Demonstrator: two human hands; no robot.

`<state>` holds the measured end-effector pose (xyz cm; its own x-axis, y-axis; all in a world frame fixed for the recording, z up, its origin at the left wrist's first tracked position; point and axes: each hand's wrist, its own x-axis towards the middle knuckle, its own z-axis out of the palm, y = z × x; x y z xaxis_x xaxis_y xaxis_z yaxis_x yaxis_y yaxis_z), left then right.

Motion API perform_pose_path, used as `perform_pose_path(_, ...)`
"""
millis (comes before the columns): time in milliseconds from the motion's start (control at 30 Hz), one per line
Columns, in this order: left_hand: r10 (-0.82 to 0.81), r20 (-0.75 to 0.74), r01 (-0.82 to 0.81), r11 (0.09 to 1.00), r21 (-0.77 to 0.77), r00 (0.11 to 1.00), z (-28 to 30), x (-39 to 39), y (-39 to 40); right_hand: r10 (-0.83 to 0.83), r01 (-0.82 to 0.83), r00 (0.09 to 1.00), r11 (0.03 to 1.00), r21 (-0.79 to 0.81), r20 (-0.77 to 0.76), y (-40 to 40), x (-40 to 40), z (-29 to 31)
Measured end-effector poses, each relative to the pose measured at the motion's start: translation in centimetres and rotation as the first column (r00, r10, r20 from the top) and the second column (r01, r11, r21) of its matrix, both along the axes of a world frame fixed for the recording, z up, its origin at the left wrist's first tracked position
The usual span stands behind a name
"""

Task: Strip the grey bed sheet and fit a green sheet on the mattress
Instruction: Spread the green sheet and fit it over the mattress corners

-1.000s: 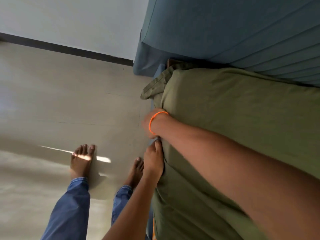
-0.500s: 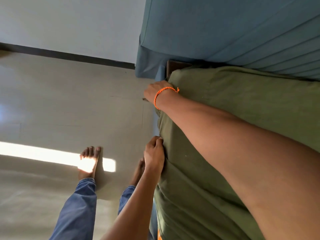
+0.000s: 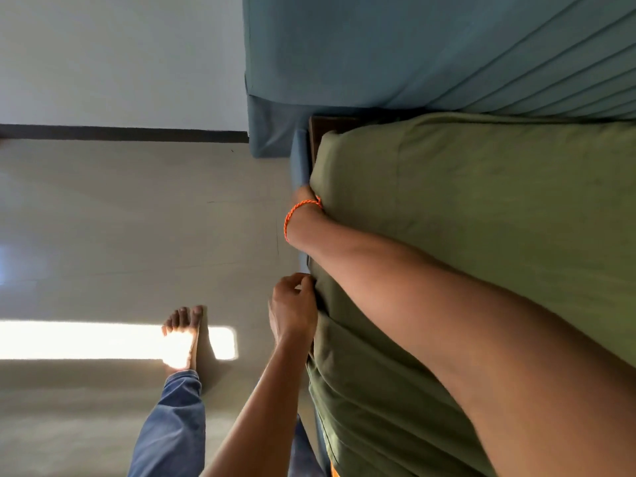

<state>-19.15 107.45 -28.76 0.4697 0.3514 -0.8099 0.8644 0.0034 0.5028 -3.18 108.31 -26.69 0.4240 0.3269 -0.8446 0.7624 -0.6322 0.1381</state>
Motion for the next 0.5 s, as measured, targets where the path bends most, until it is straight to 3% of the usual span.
perform_pose_path(67,-0.037,0.002,0.037,0.996,0.078,0.999,0.0,0.0,-0.3,-0.026,0.028,1.0,0.973,0.23,-0.013,-0.3,-0.6,0.0)
perform_pose_path(100,-0.035,0.006,0.034,0.993,0.117,0.999,0.1,0.0,-0.5,-0.078,0.077,0.997,0.909,0.41,-0.016,-0.3,-1.1,0.4)
perform_pose_path(167,0.002,0.082,-0.017,0.984,0.178,0.997,1.0,0.4,-1.2,-0.263,0.147,0.964,0.626,0.766,0.029,-1.9,-2.4,2.5)
perform_pose_path(200,0.03,0.151,-0.061,0.978,0.2,0.988,1.9,0.6,-1.6,-0.396,0.119,0.913,0.494,0.861,0.102,-3.1,-2.8,3.0)
perform_pose_path(233,0.014,0.234,-0.071,0.969,0.237,0.972,3.3,0.8,-2.4,-0.557,0.118,0.818,0.408,0.905,0.144,-5.3,-3.4,3.6)
perform_pose_path(300,-0.144,0.361,0.007,0.934,0.356,0.921,5.5,1.0,-3.8,-0.823,0.233,0.538,0.352,0.906,0.182,-10.0,-5.7,4.1)
perform_pose_path(400,-0.534,0.348,0.249,0.755,0.607,0.77,7.3,0.2,-5.1,-0.978,0.41,0.097,0.209,0.888,0.185,-16.7,-11.5,4.5)
perform_pose_path(467,-0.762,0.326,0.388,0.589,0.709,0.56,7.7,-1.2,-6.0,-0.979,0.465,-0.047,0.154,0.872,0.197,-19.4,-16.0,4.7)
perform_pose_path(500,-0.833,0.335,0.441,0.526,0.727,0.441,7.6,-2.0,-6.3,-0.98,0.477,-0.065,0.135,0.868,0.188,-20.0,-18.0,4.7)
